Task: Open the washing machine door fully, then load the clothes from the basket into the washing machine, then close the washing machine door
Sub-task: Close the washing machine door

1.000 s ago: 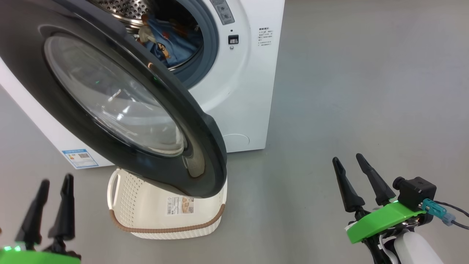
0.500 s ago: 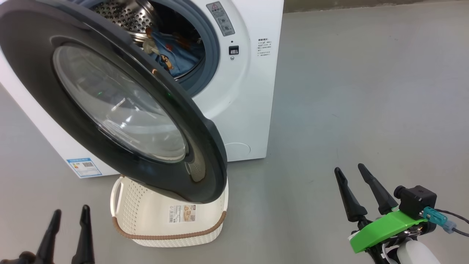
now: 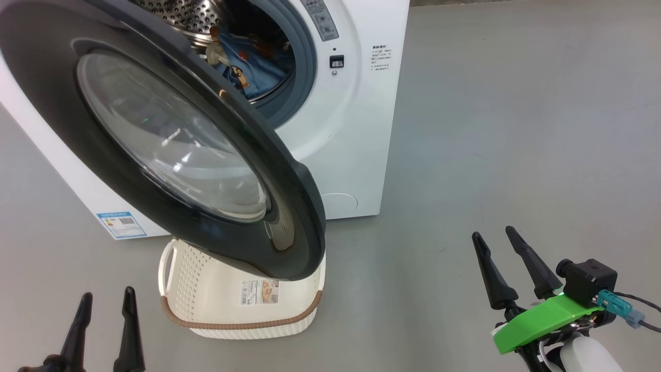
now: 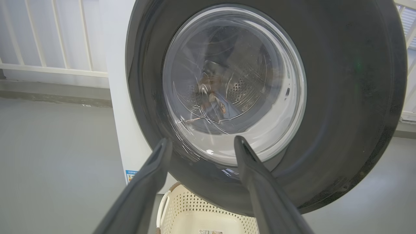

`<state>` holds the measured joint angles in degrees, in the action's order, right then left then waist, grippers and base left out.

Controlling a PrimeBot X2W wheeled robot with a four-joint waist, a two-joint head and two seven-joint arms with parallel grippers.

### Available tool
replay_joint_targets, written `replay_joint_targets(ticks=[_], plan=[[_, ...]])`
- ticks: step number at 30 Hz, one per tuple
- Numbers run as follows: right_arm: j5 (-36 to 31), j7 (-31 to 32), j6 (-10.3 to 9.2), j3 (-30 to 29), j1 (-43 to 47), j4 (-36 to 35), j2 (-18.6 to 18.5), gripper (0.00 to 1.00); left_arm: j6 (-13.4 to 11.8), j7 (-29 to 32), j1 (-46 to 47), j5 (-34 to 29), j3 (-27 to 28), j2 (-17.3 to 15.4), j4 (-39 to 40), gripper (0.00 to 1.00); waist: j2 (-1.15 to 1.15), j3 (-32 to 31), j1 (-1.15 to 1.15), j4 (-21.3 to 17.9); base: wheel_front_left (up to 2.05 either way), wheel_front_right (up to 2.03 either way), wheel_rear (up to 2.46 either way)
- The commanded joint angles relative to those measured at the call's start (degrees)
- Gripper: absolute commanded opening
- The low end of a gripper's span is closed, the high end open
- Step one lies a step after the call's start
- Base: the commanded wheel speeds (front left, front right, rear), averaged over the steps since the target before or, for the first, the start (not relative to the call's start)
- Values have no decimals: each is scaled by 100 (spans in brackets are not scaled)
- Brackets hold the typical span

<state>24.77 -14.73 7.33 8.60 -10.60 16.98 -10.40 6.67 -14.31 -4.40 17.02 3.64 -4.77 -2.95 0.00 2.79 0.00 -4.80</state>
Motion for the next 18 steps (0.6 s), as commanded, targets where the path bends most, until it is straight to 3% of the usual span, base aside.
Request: replay_joint_targets(ticks=[1,18], plan=[[-61,-27,16,101,-1,-168,2,100,31,-68,191,-61,211,-24,137,100,0,9,0,3,0,0,0],[-107,-27,16,55,-10,-169,2,100,78,-69,247,-278,268,106,191,100,0,13,0,60,0,0,0]])
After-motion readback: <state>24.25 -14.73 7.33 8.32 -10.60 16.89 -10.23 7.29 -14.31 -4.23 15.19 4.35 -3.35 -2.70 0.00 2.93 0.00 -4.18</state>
